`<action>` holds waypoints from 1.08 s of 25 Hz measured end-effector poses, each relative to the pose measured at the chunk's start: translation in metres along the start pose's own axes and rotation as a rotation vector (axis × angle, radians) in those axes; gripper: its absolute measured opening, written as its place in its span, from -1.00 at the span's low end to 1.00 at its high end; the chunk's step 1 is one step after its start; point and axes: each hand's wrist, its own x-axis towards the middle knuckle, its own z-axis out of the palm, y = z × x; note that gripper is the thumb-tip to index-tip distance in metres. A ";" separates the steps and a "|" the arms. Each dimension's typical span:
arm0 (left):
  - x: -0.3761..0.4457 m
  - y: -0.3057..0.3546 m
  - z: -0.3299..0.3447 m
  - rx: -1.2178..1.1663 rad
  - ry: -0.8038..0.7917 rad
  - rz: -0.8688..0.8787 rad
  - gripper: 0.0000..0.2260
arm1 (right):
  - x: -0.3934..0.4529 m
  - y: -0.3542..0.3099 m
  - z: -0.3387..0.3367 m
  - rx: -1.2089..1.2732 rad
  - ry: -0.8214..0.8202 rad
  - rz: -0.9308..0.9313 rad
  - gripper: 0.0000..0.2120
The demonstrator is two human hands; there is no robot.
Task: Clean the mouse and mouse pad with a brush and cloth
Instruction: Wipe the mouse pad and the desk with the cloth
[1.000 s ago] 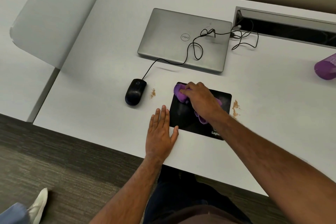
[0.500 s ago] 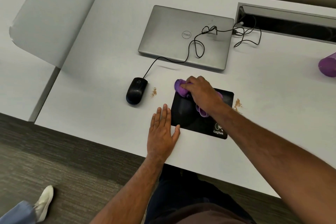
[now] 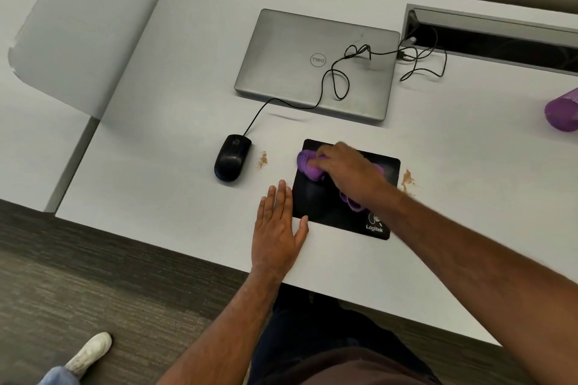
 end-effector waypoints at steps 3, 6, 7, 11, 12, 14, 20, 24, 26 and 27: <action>0.000 -0.001 0.000 -0.006 -0.001 -0.002 -0.32 | 0.015 0.000 -0.002 0.062 0.049 0.152 -0.52; 0.000 0.000 0.001 -0.012 0.011 0.000 -0.32 | -0.007 -0.029 0.011 0.040 0.027 0.032 -0.57; 0.000 0.000 0.001 -0.029 0.010 0.000 -0.31 | -0.022 -0.036 0.017 0.057 -0.016 -0.048 -0.54; -0.001 -0.001 0.000 -0.016 0.011 0.013 -0.30 | -0.049 -0.014 0.013 0.047 -0.119 -0.183 -0.41; -0.001 -0.001 0.000 -0.005 0.016 0.014 -0.31 | -0.043 -0.002 0.009 0.019 -0.089 -0.147 -0.44; 0.000 0.000 0.001 -0.003 0.014 0.007 -0.32 | -0.020 0.017 -0.002 -0.027 -0.032 -0.022 -0.54; 0.000 -0.001 0.001 -0.004 0.022 0.011 -0.31 | -0.015 -0.020 0.007 -0.007 -0.005 -0.010 -0.56; 0.000 0.000 0.001 -0.020 0.028 0.017 -0.30 | -0.041 -0.024 0.010 0.059 -0.092 -0.159 -0.44; 0.000 -0.001 0.001 -0.001 0.031 0.017 -0.32 | -0.021 -0.009 0.001 0.019 -0.041 -0.080 -0.52; 0.000 -0.001 0.002 0.000 0.027 0.014 -0.32 | -0.009 -0.003 -0.003 0.021 -0.013 -0.007 -0.56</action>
